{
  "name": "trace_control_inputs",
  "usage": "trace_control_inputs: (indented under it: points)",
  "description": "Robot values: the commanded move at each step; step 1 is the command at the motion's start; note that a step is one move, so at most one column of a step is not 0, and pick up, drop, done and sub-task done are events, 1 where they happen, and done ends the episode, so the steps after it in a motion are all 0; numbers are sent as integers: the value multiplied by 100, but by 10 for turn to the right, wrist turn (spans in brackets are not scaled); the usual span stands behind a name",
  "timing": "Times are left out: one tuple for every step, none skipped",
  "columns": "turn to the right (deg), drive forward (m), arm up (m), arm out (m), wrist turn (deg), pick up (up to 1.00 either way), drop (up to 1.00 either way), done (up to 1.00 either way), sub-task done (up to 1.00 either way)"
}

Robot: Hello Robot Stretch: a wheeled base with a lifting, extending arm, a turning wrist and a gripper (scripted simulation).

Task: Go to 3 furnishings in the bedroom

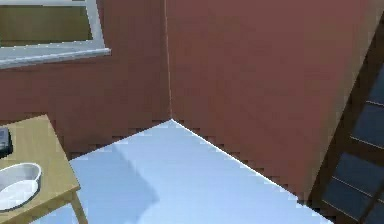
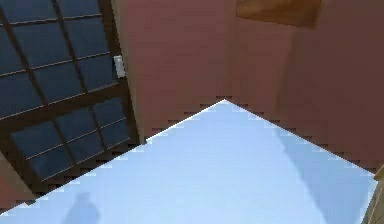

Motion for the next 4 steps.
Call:
trace_control_inputs:
  points:
    - [-450, 0, 0, 0, 0, 0, 0, 0, 0]
    - [-270, 0, 0, 0, 0, 0, 0, 0, 0]
    - [0, 0, 0, 0, 0, 0, 0, 0, 100]
    - [-450, 0, 0, 0, 0, 0, 0, 0, 0]
